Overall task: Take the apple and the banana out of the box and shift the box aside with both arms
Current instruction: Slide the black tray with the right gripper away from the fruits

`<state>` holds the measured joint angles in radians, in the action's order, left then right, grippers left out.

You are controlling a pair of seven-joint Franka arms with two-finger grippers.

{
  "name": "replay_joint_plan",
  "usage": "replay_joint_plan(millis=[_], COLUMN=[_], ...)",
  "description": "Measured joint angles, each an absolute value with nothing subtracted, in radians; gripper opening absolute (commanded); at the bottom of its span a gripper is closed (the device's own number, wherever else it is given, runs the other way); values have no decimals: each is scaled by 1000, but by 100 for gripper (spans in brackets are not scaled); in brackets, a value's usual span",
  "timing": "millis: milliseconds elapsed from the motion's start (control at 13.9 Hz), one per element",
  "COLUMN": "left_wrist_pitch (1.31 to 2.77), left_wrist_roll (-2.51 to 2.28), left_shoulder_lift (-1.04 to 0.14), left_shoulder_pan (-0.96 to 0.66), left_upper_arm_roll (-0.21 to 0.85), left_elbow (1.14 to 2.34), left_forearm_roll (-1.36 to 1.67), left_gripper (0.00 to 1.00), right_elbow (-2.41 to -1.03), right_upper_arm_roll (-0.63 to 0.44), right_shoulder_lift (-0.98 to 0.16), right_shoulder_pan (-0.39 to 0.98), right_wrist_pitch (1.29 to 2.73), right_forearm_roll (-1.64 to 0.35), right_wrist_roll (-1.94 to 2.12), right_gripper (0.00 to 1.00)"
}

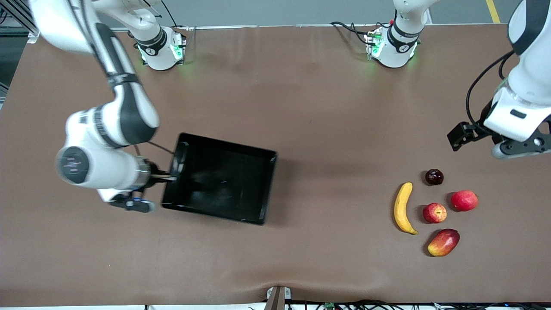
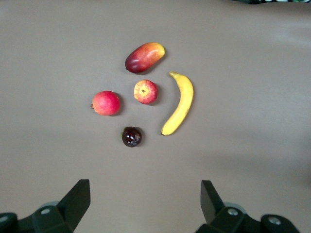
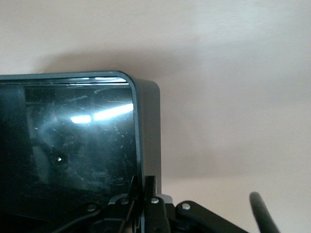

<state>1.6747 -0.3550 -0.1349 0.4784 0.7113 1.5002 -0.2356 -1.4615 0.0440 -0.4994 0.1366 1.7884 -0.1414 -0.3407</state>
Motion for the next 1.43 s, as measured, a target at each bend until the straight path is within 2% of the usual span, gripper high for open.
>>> replay_joint_plan(millis=[143,430,574,717,1148,1220,1291,1435], left_wrist_pitch=[1669,1637,1622,1620,1611,1610,1609,1609], left_wrist_roll=[-355,-291,-255,-251,-251,-250,-249,-237], left_shoulder_lift=[-104,-30,-6,8,13,13,13,13], left_shoulder_pan=[446,168,67,22,15,15,14,13], left_upper_arm_roll=[666,320,197,149,149,149,149,149], left_elbow=[1503,1537,1552,1564,1582,1582,1583,1587], left_forearm_roll=[-176,-109,-91,-82,-81,-81,-81,-81], left_gripper=[100,100,100,100,100,100,100,100], right_elbow=[-1517,-1612,-1658,-1714,-1887,-1898,-1901,-1898], right_upper_arm_roll=[41,37,36,35,37,37,38,43], right_shoulder_lift=[-465,-428,-427,-427,-435,-443,-448,-448], right_shoulder_pan=[49,-159,-249,-309,-398,-413,-423,-426], right_wrist_pitch=[1788,1791,1805,1862,2109,2123,2124,2123], right_forearm_roll=[-141,-140,-140,-129,-116,-116,-117,-117], right_wrist_roll=[-211,66,161,201,345,367,380,383], right_gripper=[0,0,0,0,0,36,99,100])
